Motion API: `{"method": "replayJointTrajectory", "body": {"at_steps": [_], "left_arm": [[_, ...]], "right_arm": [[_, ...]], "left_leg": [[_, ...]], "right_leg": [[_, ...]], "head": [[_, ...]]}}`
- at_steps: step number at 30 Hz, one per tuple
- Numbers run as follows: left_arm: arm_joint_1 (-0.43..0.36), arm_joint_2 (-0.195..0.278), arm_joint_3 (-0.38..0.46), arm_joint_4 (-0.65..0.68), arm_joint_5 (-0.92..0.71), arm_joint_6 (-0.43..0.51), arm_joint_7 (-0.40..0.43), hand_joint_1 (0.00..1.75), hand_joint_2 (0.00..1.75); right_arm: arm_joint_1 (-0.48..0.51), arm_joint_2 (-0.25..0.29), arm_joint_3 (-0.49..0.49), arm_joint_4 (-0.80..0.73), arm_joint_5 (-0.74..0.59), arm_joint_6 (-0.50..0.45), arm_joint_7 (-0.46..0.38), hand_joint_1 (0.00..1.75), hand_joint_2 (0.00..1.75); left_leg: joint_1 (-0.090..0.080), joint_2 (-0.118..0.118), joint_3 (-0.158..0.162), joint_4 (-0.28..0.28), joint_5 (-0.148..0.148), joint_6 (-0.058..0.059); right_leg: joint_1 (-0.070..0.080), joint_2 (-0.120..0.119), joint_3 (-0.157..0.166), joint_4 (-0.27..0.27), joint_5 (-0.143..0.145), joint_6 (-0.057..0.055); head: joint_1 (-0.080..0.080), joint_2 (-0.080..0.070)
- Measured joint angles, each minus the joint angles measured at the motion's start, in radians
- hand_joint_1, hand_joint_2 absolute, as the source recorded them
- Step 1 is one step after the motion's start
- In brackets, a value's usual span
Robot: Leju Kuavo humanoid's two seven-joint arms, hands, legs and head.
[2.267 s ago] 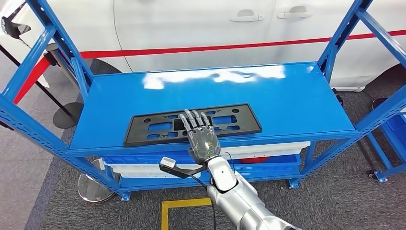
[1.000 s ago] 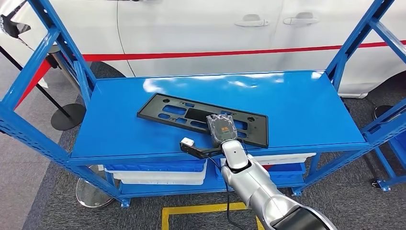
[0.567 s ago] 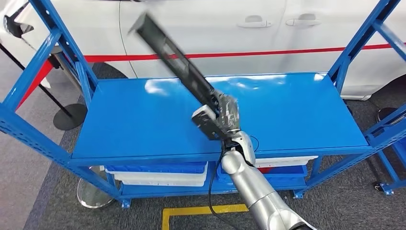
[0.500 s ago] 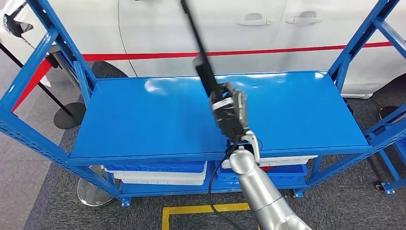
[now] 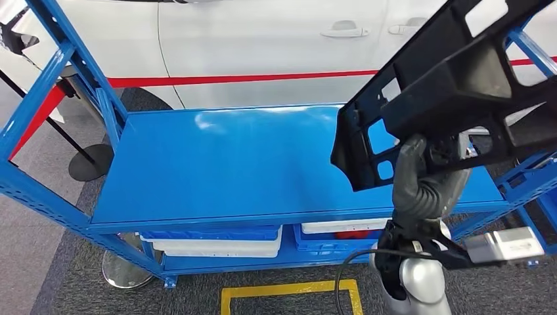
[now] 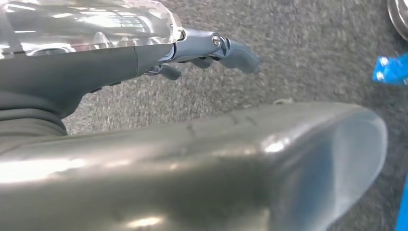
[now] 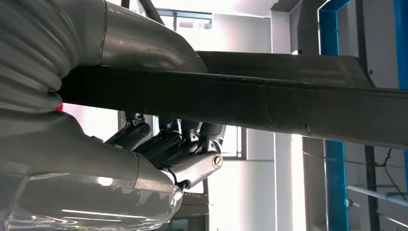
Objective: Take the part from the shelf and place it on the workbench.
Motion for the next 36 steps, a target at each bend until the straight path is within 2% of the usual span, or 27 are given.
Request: {"method": "replayJointTrajectory", "body": {"at_steps": [1, 3, 5, 6, 7, 8, 9, 11, 12, 13, 16, 17, 18, 19, 21, 22, 23, 24, 25, 27, 28, 29, 30, 32, 33, 34, 36], "left_arm": [[0.0, -0.001, 0.005, 0.0, 0.004, 0.004, 0.008, 0.0, 0.0], [-0.001, -0.002, 0.014, 0.0, 0.011, 0.014, 0.024, 0.0, 0.0], [-0.001, -0.005, 0.022, 0.0, 0.02, 0.025, 0.034, 0.0, 0.0], [-0.001, -0.006, 0.026, 0.0, 0.025, 0.031, 0.04, 0.0, 0.0], [-0.001, -0.008, 0.031, 0.0, 0.028, 0.037, 0.046, 0.0, 0.0], [-0.001, -0.011, 0.036, 0.0, 0.029, 0.043, 0.052, 0.0, 0.0], [0.0, -0.014, 0.039, 0.0, 0.03, 0.049, 0.058, 0.0, 0.0], [0.0, -0.02, 0.045, 0.0, 0.033, 0.063, 0.067, 0.0, 0.0], [0.0, -0.023, 0.049, 0.0, 0.036, 0.072, 0.072, 0.0, 0.0], [0.0, -0.026, 0.052, 0.0, 0.038, 0.079, 0.077, 0.0, 0.0], [0.002, -0.034, 0.062, 0.0, 0.042, 0.098, 0.093, 0.0, 0.0], [0.003, -0.036, 0.065, 0.0, 0.043, 0.104, 0.099, 0.0, 0.0], [0.004, -0.039, 0.068, 0.0, 0.044, 0.108, 0.105, 0.0, 0.0], [0.004, -0.041, 0.071, 0.0, 0.045, 0.112, 0.109, 0.0, 0.0], [0.004, -0.045, 0.075, 0.0, 0.048, 0.116, 0.116, 0.0, 0.0], [0.003, -0.046, 0.078, 0.0, 0.049, 0.117, 0.12, 0.0, 0.0], [0.003, -0.047, 0.08, 0.0, 0.048, 0.119, 0.123, 0.0, 0.0], [0.003, -0.048, 0.082, 0.0, 0.046, 0.12, 0.128, 0.0, 0.0], [0.003, -0.048, 0.084, 0.0, 0.044, 0.12, 0.131, 0.0, 0.0], [0.002, -0.046, 0.085, -0.001, 0.038, 0.118, 0.133, 0.0, 0.0], [0.001, -0.045, 0.085, -0.001, 0.036, 0.115, 0.131, 0.0, 0.0], [0.001, -0.045, 0.085, -0.002, 0.035, 0.112, 0.129, 0.0, 0.0], [0.001, -0.045, 0.085, -0.002, 0.037, 0.11, 0.126, 0.0, 0.0], [0.0, -0.046, 0.088, -0.002, 0.051, 0.103, 0.116, 0.0, 0.0], [-0.001, -0.047, 0.091, -0.002, 0.061, 0.1, 0.11, 0.0, 0.0], [-0.001, -0.049, 0.096, -0.002, 0.071, 0.097, 0.104, 0.0, 0.0], [0.0, -0.051, 0.104, -0.002, 0.08, 0.093, 0.096, 0.0, 0.0]], "right_arm": [[0.022, -0.001, 0.0, -0.018, -0.002, -0.009, -0.015, 1.75, 1.75], [0.067, -0.001, -0.001, -0.052, -0.001, -0.029, -0.054, 1.75, 1.75], [0.126, -0.001, -0.001, -0.08, 0.002, -0.04, -0.103, 1.75, 1.75], [0.158, -0.001, -0.001, -0.09, 0.006, -0.043, -0.127, 1.75, 1.75], [0.195, -0.001, -0.001, -0.099, 0.013, -0.047, -0.155, 1.75, 1.75], [0.228, 0.0, 0.0, -0.107, 0.023, -0.052, -0.181, 1.75, 1.75], [0.263, 0.001, 0.0, -0.117, 0.035, -0.056, -0.205, 1.75, 1.75], [0.328, 0.009, 0.0, -0.135, 0.055, -0.06, -0.236, 1.75, 1.75], [0.36, 0.014, 0.0, -0.143, 0.061, -0.056, -0.243, 1.75, 1.75], [0.389, 0.018, 0.0, -0.147, 0.062, -0.049, -0.245, 1.75, 1.75], [0.47, 0.035, -0.006, -0.152, 0.017, 0.033, -0.246, 1.75, 1.75], [0.492, 0.046, -0.014, -0.153, -0.013, 0.082, -0.246, 1.75, 1.75], [0.511, 0.058, -0.025, -0.153, -0.044, 0.134, -0.246, 1.75, 1.75], [0.528, 0.071, -0.038, -0.154, -0.068, 0.176, -0.246, 1.75, 1.75], [0.558, 0.093, -0.069, -0.154, -0.093, 0.238, -0.246, 1.75, 1.75], [0.572, 0.108, -0.09, -0.154, -0.096, 0.275, -0.246, 1.75, 1.75], [0.584, 0.126, -0.113, -0.153, -0.096, 0.32, -0.246, 1.75, 1.75], [0.594, 0.149, -0.142, -0.151, -0.098, 0.372, -0.246, 1.75, 1.75], [0.602, 0.174, -0.172, -0.15, -0.101, 0.419, -0.246, 1.75, 1.75], [0.61, 0.214, -0.225, -0.15, -0.113, 0.473, -0.246, 1.75, 1.75], [0.612, 0.226, -0.243, -0.15, -0.118, 0.48, -0.247, 1.75, 1.75], [0.613, 0.237, -0.256, -0.15, -0.121, 0.482, -0.247, 1.75, 1.75], [0.615, 0.245, -0.266, -0.15, -0.119, 0.482, -0.247, 1.75, 1.75], [0.616, 0.261, -0.275, -0.149, -0.108, 0.488, -0.247, 1.75, 1.75], [0.614, 0.267, -0.277, -0.147, -0.1, 0.493, -0.247, 1.75, 1.75], [0.611, 0.272, -0.277, -0.143, -0.093, 0.498, -0.247, 1.75, 1.75], [0.6, 0.278, -0.276, -0.131, -0.086, 0.5, -0.247, 1.75, 1.75]], "left_leg": [[0.002, 0.0, 0.001, -0.005, 0.005, 0.005], [0.007, 0.002, 0.002, -0.017, 0.016, 0.015], [0.007, 0.003, -0.003, -0.017, 0.02, 0.02], [0.006, 0.003, -0.007, -0.015, 0.021, 0.021], [0.006, 0.003, -0.011, -0.013, 0.022, 0.021], [0.007, 0.003, -0.014, -0.01, 0.023, 0.02], [0.007, 0.002, -0.017, -0.007, 0.024, 0.019], [0.006, 0.001, -0.023, 0.002, 0.025, 0.013], [0.004, 0.0, -0.025, 0.005, 0.026, 0.008], [0.002, -0.001, -0.026, 0.006, 0.028, 0.001], [0.004, 0.001, -0.029, 0.005, 0.036, -0.019], [0.006, 0.002, -0.035, 0.016, 0.022, -0.024], [0.007, 0.002, -0.047, 0.043, -0.008, -0.028], [0.008, 0.002, -0.064, 0.089, -0.05, -0.031], [0.008, 0.003, -0.102, 0.22, -0.142, -0.033], [0.007, 0.003, -0.108, 0.269, -0.17, -0.033], [0.006, 0.003, -0.098, 0.286, -0.18, -0.029], [0.004, 0.001, -0.062, 0.253, -0.17, -0.022], [0.001, -0.005, -0.01, 0.188, -0.15, -0.013], [-0.009, -0.039, 0.096, 0.033, -0.115, 0.01], [-0.013, -0.054, 0.124, -0.013, -0.106, 0.017], [-0.019, -0.062, 0.135, -0.035, -0.101, 0.022], [-0.024, -0.056, 0.133, -0.036, -0.094, 0.023], [-0.023, -0.031, 0.128, -0.045, -0.073, 0.029], [-0.02, -0.018, 0.122, -0.05, -0.059, 0.033], [-0.017, -0.003, 0.111, -0.056, -0.045, 0.037], [-0.014, 0.024, 0.083, -0.06, -0.022, 0.042]], "right_leg": [[-0.001, -0.001, 0.0, 0.004, -0.006, 0.005], [-0.002, -0.001, -0.016, 0.049, -0.048, 0.015], [-0.005, -0.001, -0.065, 0.174, -0.123, 0.024], [-0.006, -0.001, -0.09, 0.235, -0.15, 0.027], [-0.007, -0.001, -0.104, 0.275, -0.163, 0.029], [-0.009, -0.002, -0.099, 0.274, -0.153, 0.03], [-0.012, -0.002, -0.071, 0.228, -0.127, 0.032], [-0.015, -0.003, 0.01, 0.084, -0.072, 0.031], [-0.014, -0.002, 0.038, 0.031, -0.055, 0.027], [-0.012, 0.0, 0.05, 0.005, -0.049, 0.021], [-0.008, 0.004, 0.039, 0.002, -0.033, -0.004], [-0.009, 0.005, 0.032, 0.0, -0.025, -0.014], [-0.01, 0.006, 0.024, -0.002, -0.016, -0.022], [-0.01, 0.008, 0.013, -0.002, -0.007, -0.028], [-0.005, 0.013, -0.012, 0.0, 0.01, -0.033], [-0.002, 0.017, -0.026, 0.002, 0.019, -0.034], [0.001, 0.023, -0.039, 0.003, 0.029, -0.035], [0.005, 0.032, -0.051, 0.004, 0.038, -0.034], [0.008, 0.042, -0.062, 0.004, 0.049, -0.034], [0.011, 0.06, -0.077, 0.003, 0.069, -0.03], [0.011, 0.067, -0.08, 0.002, 0.077, -0.027], [0.008, 0.074, -0.083, 0.0, 0.086, -0.021], [0.006, 0.082, -0.084, -0.003, 0.096, -0.014], [0.002, 0.092, -0.089, -0.007, 0.109, 0.0], [0.003, 0.08, -0.095, 0.002, 0.093, 0.004], [0.004, 0.059, -0.107, 0.03, 0.057, 0.007], [-0.003, 0.013, -0.136, 0.14, -0.055, 0.015]], "head": [[0.0, 0.0], [0.002, 0.0], [0.003, 0.0], [0.003, 0.0], [0.004, 0.0], [0.004, 0.0], [0.004, 0.0], [0.004, 0.0], [0.003, 0.0], [0.003, 0.0], [0.002, 0.0], [0.002, 0.0], [0.002, 0.0], [0.002, 0.0], [0.001, 0.0], [0.002, 0.0], [0.001, 0.0], [0.001, 0.0], [0.001, 0.0], [0.002, 0.0], [0.002, 0.0], [0.002, 0.0], [0.001, 0.0], [0.0, 0.0], [0.001, 0.0], [0.004, 0.0], [0.008, 0.0]]}}
